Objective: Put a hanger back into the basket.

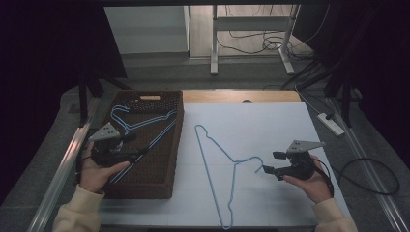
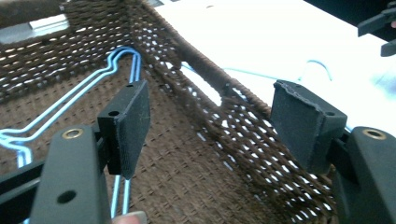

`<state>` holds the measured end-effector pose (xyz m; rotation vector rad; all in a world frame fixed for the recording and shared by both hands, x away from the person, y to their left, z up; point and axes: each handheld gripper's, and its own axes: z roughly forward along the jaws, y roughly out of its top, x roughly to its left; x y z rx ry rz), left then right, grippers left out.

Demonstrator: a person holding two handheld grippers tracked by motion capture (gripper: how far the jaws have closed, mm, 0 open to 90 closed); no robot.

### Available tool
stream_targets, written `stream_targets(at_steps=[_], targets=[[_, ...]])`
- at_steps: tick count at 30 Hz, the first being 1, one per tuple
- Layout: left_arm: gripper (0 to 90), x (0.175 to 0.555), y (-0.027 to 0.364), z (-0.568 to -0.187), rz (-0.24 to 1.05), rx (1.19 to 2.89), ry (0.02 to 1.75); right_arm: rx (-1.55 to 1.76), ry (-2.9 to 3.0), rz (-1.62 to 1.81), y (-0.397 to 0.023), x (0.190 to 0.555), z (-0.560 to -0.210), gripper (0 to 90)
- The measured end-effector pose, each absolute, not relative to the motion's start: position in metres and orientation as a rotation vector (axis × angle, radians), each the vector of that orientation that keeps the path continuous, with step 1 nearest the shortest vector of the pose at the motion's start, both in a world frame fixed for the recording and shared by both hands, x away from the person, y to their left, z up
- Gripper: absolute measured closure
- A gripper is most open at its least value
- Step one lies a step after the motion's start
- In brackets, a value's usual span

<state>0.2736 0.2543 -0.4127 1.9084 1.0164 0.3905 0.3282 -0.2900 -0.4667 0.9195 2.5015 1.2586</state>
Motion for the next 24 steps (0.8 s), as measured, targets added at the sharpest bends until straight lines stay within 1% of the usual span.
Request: stream_targets(at_steps=[15, 24], targets=[[29.4, 0.261, 0.240, -0.420, 0.342, 1.886, 0.971, 0.923, 2.472, 1.260, -0.286, 0.321, -0.462, 26.6], [29.4, 0.258, 0.227, -0.423, 0.327, 1.912, 0.940, 1.003, 2.441, 1.268, -0.283, 0.318, -0.461, 23.2]])
